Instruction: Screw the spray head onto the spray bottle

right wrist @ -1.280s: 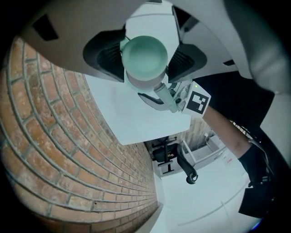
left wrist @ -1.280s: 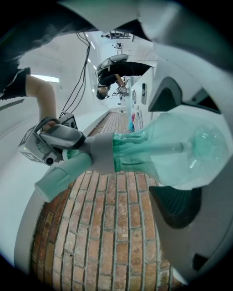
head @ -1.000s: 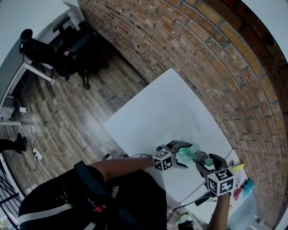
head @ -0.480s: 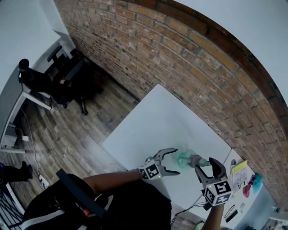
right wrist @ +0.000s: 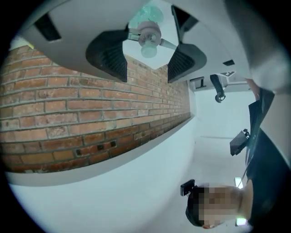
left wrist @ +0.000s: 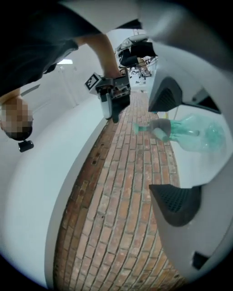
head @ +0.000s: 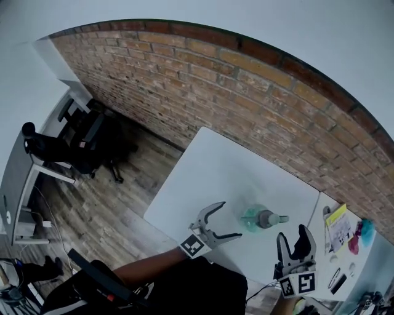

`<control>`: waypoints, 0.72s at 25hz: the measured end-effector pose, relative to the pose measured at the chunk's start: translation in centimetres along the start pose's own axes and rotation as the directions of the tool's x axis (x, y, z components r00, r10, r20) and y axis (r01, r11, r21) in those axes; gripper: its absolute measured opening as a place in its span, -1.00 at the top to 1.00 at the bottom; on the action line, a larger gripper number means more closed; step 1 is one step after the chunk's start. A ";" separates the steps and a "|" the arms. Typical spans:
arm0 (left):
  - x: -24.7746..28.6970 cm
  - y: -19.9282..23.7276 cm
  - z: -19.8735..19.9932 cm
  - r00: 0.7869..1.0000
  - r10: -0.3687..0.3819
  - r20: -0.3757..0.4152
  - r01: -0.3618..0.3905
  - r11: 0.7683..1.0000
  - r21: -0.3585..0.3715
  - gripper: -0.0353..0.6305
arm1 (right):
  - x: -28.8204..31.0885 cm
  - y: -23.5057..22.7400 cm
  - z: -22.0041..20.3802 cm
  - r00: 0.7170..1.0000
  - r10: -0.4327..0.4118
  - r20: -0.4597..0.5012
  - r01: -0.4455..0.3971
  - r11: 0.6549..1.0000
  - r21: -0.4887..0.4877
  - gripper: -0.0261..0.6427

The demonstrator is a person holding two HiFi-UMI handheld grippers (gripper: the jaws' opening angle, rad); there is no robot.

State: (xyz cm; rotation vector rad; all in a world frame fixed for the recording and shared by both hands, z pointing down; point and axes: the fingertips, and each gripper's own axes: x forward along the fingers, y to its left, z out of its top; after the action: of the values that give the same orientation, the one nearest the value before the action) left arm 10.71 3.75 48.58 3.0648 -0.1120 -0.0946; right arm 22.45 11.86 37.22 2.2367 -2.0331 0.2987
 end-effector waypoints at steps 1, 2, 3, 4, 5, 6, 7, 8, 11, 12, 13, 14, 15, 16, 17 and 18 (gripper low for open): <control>-0.1 -0.1 0.9 1.000 0.007 0.009 -0.007 1.000 -0.015 -0.59 | -0.4 -0.1 0.5 0.999 -0.011 0.037 0.011 1.000 0.001 0.08; -0.1 -0.2 1.6 1.000 0.014 0.014 -0.013 0.999 -0.031 -0.59 | -0.8 0.0 1.0 0.997 -0.020 0.074 0.020 1.000 -0.003 0.08; -0.1 -0.4 2.4 1.000 0.020 0.020 -0.019 0.999 -0.043 -0.59 | -1.1 0.1 1.4 0.994 -0.029 0.106 0.030 0.999 -0.012 0.08; -0.2 -0.7 3.2 0.999 0.027 0.028 -0.026 0.998 -0.052 -0.59 | -1.6 0.3 1.6 0.990 -0.039 0.132 0.042 0.999 -0.022 0.08; -0.3 -1.1 4.0 0.999 0.037 0.033 -0.035 0.998 -0.061 -0.59 | -2.1 0.4 1.8 0.987 -0.051 0.151 0.056 0.998 -0.032 0.08; -0.5 -1.6 4.7 0.998 0.049 0.034 -0.047 0.997 -0.067 -0.59 | -2.7 0.4 1.9 0.984 -0.065 0.165 0.072 0.997 -0.034 0.08; -0.7 -2.0 5.3 0.997 0.063 0.032 -0.061 0.996 -0.072 -0.59 | -3.2 0.2 1.9 0.982 -0.082 0.173 0.088 0.996 -0.028 0.08; -0.9 -2.4 6.0 0.996 0.080 0.033 -0.078 0.994 -0.075 -0.53 | -3.6 -0.3 1.9 0.979 -0.099 0.178 0.104 0.994 -0.016 0.08; -0.9 -3.5 7.6 0.990 0.136 0.032 -0.133 0.989 -0.064 -0.47 | -5.2 -1.8 1.9 0.975 -0.119 0.189 0.117 0.993 0.020 0.08; -0.9 -4.0 7.9 0.988 0.153 0.029 -0.151 0.987 -0.060 -0.44 | -5.7 -1.9 1.9 0.975 -0.106 0.195 0.103 0.994 0.023 0.08; -0.8 -4.5 8.2 0.985 0.169 0.029 -0.168 0.984 -0.053 -0.41 | -6.2 -1.8 1.9 0.976 -0.091 0.200 0.089 0.996 0.017 0.08; -0.8 -5.0 8.5 0.982 0.187 0.035 -0.186 0.981 -0.047 -0.36 | -6.9 -1.7 2.0 0.975 -0.087 0.204 0.088 0.996 0.003 0.08; -0.7 -5.6 8.8 0.977 0.209 0.046 -0.207 0.977 -0.045 -0.25 | -7.9 -1.7 2.1 0.973 -0.098 0.209 0.103 0.995 -0.015 0.08; -0.9 -6.2 9.3 0.971 0.233 0.060 -0.231 0.972 -0.048 -0.04 | -8.9 -1.8 2.3 0.970 -0.115 0.214 0.124 0.992 -0.032 0.08; -1.2 -6.8 9.9 0.964 0.255 0.073 -0.252 0.967 -0.049 0.15 | -9.9 -1.8 2.5 0.967 -0.127 0.220 0.140 0.989 -0.043 0.08; -1.7 -7.4 10.6 0.959 0.271 0.083 -0.268 0.962 -0.048 0.29 | -10.7 -1.7 2.6 0.965 -0.134 0.225 0.149 0.988 -0.048 0.08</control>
State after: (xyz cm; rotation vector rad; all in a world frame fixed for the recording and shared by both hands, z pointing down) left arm 8.89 10.49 37.61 2.9739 -0.5249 -0.2137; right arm 23.43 21.89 32.51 2.4551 -1.9341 -0.0313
